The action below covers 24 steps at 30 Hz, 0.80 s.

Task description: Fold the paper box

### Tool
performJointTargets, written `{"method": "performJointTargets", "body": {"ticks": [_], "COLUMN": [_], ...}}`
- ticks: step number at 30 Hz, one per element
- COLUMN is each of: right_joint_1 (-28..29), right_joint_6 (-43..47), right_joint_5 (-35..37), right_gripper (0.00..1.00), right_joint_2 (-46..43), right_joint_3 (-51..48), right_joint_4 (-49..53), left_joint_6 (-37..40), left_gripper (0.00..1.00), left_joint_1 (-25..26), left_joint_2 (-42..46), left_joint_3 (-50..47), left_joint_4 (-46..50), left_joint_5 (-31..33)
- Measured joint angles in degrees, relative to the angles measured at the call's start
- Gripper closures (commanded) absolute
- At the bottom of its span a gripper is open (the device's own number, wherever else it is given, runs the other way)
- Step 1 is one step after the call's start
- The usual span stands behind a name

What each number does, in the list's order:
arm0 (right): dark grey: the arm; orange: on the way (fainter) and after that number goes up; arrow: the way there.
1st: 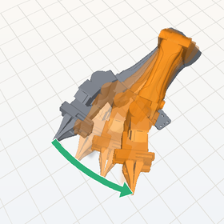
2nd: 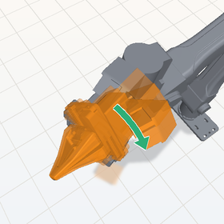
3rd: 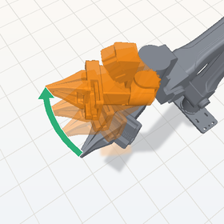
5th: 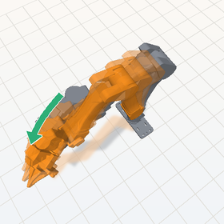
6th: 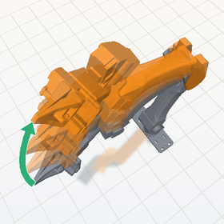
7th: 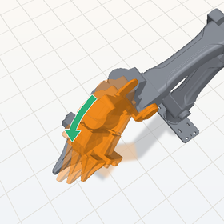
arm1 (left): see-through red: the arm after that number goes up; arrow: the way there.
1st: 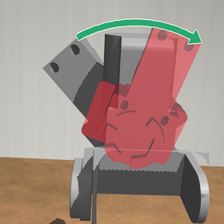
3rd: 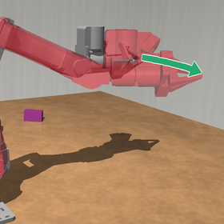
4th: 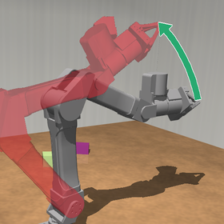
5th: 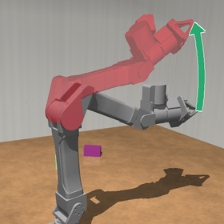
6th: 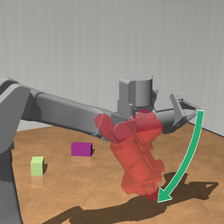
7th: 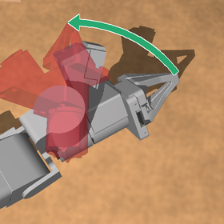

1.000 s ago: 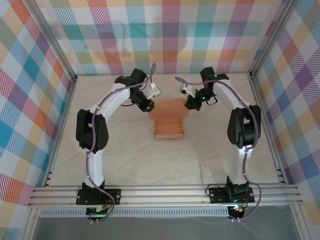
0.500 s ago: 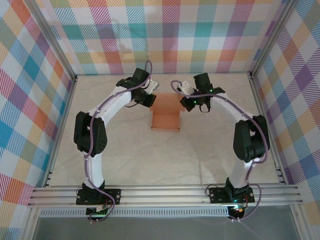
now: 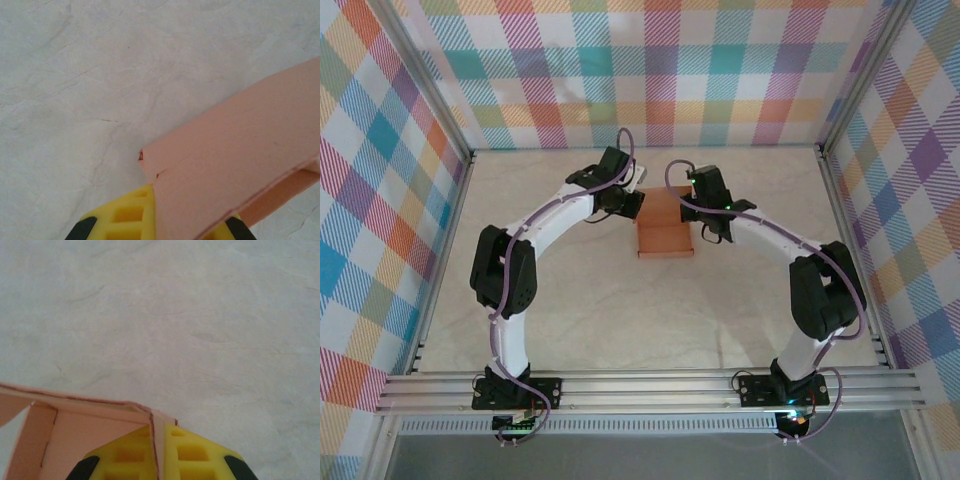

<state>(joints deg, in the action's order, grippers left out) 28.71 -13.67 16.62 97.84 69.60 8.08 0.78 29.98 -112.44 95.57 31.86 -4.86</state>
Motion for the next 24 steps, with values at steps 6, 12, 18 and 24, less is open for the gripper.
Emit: {"method": "performJointTargets", "body": {"ticks": [6,12,18,24], "right_joint_1": [2.6,3.8,4.2,4.8], "right_joint_6": [-7.1,-9.6,-9.7,-9.5], "right_joint_5": [8.6,11.3,11.5,12.3], "right_gripper": [1.00,1.00,1.00,1.00], "right_joint_2": [-1.1,-4.1,-4.8,-6.4], "right_joint_3": [-4.3,-11.7,-17.3,-22.1], "right_joint_4": [-5.5,-13.2,-21.1,-27.2], "left_joint_6": [-2.8,-6.0,-8.1,-9.5], "left_gripper": [1.00,1.00,1.00,1.00], "left_joint_1": [1.5,3.2,4.8,7.2], "left_joint_2": [0.7,1.8,2.5,4.7], "left_joint_3": [-3.0,-6.6,-10.3,-16.2], "left_joint_4": [-4.7,-10.1,-16.0,-22.6], "left_joint_5": [2.3,5.5,10.1,14.8]}}
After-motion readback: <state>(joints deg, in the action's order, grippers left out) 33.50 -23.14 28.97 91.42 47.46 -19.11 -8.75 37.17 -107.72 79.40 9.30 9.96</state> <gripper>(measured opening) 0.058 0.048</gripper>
